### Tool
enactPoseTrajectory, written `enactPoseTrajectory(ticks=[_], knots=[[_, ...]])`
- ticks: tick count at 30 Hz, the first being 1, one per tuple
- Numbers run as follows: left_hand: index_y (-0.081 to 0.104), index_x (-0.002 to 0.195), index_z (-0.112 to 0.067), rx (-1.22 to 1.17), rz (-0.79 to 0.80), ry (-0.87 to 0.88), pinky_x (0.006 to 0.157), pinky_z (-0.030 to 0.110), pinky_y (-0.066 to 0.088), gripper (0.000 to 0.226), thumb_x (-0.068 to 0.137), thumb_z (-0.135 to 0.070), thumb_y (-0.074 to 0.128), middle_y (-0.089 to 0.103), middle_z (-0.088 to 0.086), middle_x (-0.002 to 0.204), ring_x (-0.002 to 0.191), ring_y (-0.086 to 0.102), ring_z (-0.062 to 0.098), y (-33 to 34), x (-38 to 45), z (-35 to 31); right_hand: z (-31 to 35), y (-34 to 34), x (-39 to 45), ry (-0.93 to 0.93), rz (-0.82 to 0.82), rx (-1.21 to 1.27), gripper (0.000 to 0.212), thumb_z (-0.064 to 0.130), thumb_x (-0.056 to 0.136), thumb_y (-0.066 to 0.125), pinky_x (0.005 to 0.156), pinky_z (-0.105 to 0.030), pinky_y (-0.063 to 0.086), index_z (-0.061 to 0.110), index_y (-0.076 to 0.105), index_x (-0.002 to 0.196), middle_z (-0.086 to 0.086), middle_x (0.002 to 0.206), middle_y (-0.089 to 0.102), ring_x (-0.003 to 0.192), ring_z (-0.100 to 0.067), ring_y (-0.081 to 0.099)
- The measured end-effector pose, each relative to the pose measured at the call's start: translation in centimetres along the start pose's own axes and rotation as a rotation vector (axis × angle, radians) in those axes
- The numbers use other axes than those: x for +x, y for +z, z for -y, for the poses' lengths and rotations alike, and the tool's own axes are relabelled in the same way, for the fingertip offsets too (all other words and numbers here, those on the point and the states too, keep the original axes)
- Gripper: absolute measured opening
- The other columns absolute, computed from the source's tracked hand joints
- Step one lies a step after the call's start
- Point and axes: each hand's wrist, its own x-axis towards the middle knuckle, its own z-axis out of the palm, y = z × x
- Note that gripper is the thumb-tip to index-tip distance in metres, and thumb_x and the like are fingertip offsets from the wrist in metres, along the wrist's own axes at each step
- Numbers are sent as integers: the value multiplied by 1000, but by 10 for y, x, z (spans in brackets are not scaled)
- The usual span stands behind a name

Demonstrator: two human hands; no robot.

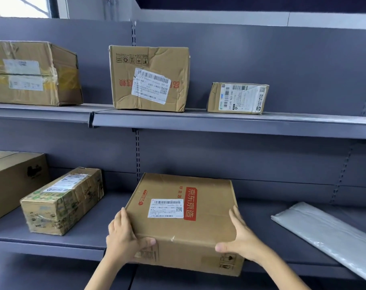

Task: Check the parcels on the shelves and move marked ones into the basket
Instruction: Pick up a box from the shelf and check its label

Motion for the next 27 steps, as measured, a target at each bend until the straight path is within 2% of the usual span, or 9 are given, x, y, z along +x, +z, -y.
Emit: enactPoseTrajectory(ticks=[2,5,11,15,27], knots=[[-8,146,-8,-18,-19,-11,110,48,21,130,59,-58,75,5,7,154,140,6,28,0,5,2,3,0,3,17,20,-59,131,36,59,83,118,-32,12,21,-14,147,13,149,-33,143,-9,-12],[0,146,-9,-30,-57,-19,110,47,23,124,60,-61,72,10,6,154,139,11,29,-4,16,10,15,8,14,37,-32,-116,134,38,59,83,117,-31,17,20,-17,146,10,149,-33,145,-13,-5],[7,146,-6,-34,-52,-36,109,45,25,119,62,-57,73,14,8,153,138,15,29,-11,40,19,31,19,44,26,-25,-206,127,46,63,79,119,-33,8,13,-11,147,4,154,-24,144,-14,-11],[15,143,-3,10,-48,-6,108,41,27,118,58,-60,74,24,8,149,135,23,30,-12,58,22,32,22,59,29,-36,-267,127,53,63,75,119,-34,9,14,-12,147,6,154,-24,144,-13,-11],[5,146,-3,2,-15,6,114,41,20,124,60,-64,70,12,10,154,140,15,31,-5,85,21,34,24,76,21,-129,-193,126,48,63,78,117,-33,14,17,-10,147,11,154,-20,145,-13,-4]])
